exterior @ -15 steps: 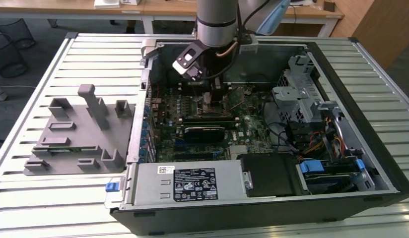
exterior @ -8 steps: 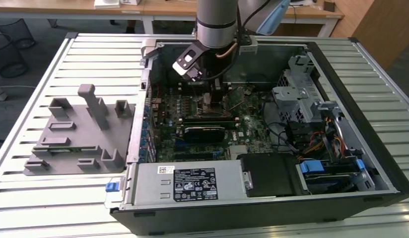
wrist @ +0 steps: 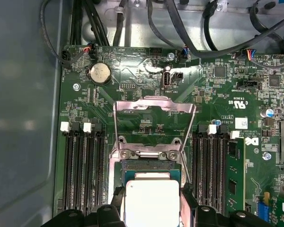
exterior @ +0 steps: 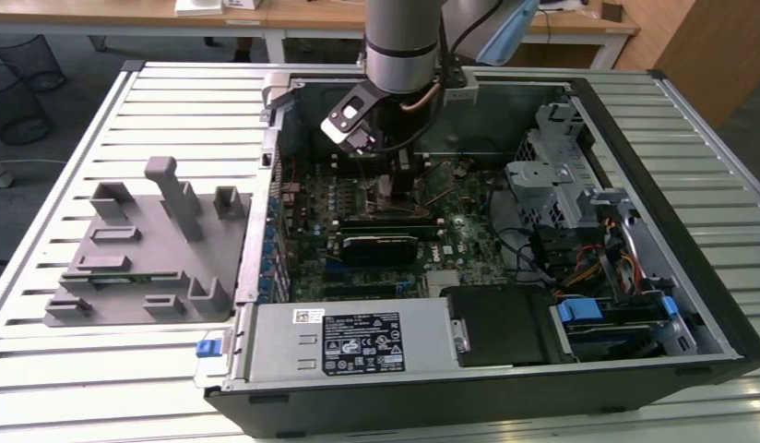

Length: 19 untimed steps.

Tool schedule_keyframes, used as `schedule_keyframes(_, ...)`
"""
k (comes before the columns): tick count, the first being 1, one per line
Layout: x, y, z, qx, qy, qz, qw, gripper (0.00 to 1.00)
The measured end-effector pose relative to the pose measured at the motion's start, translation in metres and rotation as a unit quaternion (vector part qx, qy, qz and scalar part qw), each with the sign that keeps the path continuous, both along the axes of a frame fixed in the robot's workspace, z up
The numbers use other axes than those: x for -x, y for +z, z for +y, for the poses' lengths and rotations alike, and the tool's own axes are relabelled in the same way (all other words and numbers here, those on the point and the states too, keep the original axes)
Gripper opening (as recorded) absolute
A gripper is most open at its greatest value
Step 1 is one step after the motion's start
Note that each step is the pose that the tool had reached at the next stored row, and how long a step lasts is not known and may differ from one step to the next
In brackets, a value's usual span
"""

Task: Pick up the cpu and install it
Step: 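Place the cpu into insertion slot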

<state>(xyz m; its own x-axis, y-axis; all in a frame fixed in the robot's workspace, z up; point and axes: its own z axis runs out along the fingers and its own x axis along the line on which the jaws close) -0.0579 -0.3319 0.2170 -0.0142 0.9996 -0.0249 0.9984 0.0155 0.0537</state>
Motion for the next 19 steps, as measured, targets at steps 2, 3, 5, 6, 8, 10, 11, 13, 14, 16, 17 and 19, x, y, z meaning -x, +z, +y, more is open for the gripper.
schedule_keyframes(2, 0.0, -0.0012, 0.0, 0.0, 0.0, 0.0, 1.0, 0.54)
schedule_keyframes(3, 0.0, -0.0019, 0.0, 0.0, 0.0, 0.0, 1.0, 0.54)
schedule_keyframes(5, 0.0, -0.0033, 0.0, 0.0, 0.0, 0.0, 1.0, 0.54)
schedule_keyframes(6, 0.0, -0.0041, 0.0, 0.0, 0.0, 0.0, 1.0, 0.54)
schedule_keyframes(8, 0.0, -0.0057, 0.0, 0.0, 0.0, 0.0, 1.0, 0.54)
schedule_keyframes(10, 0.0, -0.007, 0.0, -0.0001, 0.0, 0.0, 1.0, 0.54)
schedule_keyframes(11, 0.0, -0.0076, 0.0, -0.0002, 0.0, 0.0, 1.0, 0.54)
schedule_keyframes(13, 0.0, -0.0089, 0.0, -0.0003, 0.0, 0.0, 1.0, 0.54)
schedule_keyframes(14, 0.0, -0.0094, 0.0, -0.0003, 0.0, 0.0, 1.0, 0.54)
schedule_keyframes(16, 0.0, -0.0101, 0.0, -0.0003, -0.001, 0.0004, 1.0, 0.54)
schedule_keyframes(17, 0.0, -0.0105, 0.0, -0.0003, -0.001, 0.001, 1.0, 0.54)
schedule_keyframes(19, 0.0, -0.0114, 0.0, -0.0004, -0.001, 0.0015, 1.0, 0.54)
